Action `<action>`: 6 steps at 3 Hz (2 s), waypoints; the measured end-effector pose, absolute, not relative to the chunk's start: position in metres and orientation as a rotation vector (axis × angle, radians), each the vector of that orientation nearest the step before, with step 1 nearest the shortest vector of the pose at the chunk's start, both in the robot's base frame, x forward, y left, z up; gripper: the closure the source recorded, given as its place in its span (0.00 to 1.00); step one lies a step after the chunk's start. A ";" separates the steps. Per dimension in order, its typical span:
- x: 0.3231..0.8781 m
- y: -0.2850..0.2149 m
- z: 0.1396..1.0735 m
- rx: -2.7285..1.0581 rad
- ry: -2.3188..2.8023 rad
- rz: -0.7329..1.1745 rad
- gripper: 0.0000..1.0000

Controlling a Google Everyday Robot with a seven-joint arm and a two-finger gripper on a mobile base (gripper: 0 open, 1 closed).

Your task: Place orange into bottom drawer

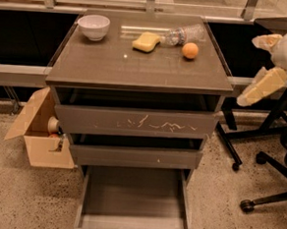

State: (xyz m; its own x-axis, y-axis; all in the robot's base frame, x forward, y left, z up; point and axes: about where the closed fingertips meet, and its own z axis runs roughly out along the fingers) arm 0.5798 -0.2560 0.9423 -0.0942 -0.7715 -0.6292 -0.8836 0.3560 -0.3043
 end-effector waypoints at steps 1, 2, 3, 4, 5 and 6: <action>0.593 -0.255 0.939 -1.409 1.865 0.242 0.00; 0.598 -0.255 0.939 -1.406 1.861 0.244 0.00; 0.636 -0.252 0.931 -1.384 1.824 0.261 0.00; 0.693 -0.251 0.917 -1.287 1.816 0.233 0.00; 0.727 -0.251 0.908 -1.190 1.834 0.188 0.00; 0.763 -0.244 0.894 -1.097 1.836 0.200 0.00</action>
Offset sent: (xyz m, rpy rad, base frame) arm 0.0137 0.0011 -0.0029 0.0538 -0.0029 0.0023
